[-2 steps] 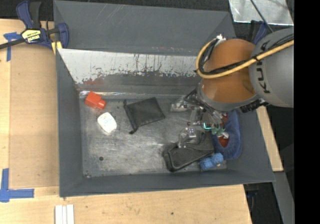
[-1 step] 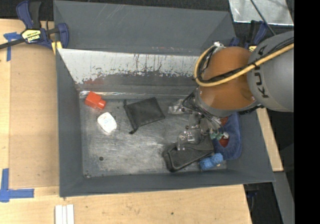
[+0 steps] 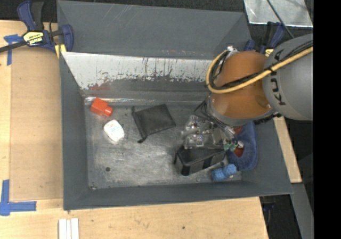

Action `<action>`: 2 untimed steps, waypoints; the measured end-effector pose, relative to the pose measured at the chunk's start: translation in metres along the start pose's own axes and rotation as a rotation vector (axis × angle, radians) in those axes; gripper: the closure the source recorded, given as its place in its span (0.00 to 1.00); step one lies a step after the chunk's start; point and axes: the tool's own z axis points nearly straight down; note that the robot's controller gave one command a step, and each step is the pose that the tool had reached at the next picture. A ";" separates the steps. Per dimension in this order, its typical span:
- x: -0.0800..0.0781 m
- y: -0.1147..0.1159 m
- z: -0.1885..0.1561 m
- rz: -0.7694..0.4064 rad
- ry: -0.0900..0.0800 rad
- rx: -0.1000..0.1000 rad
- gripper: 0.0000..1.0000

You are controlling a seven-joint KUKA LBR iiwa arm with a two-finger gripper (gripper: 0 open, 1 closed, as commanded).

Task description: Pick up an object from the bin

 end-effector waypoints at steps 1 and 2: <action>-0.004 -0.002 -0.001 0.002 -0.017 0.003 0.00; 0.000 0.000 0.000 -0.001 0.002 0.000 1.00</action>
Offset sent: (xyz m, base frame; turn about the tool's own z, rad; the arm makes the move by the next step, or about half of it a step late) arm 0.0000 0.0000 0.0000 0.0000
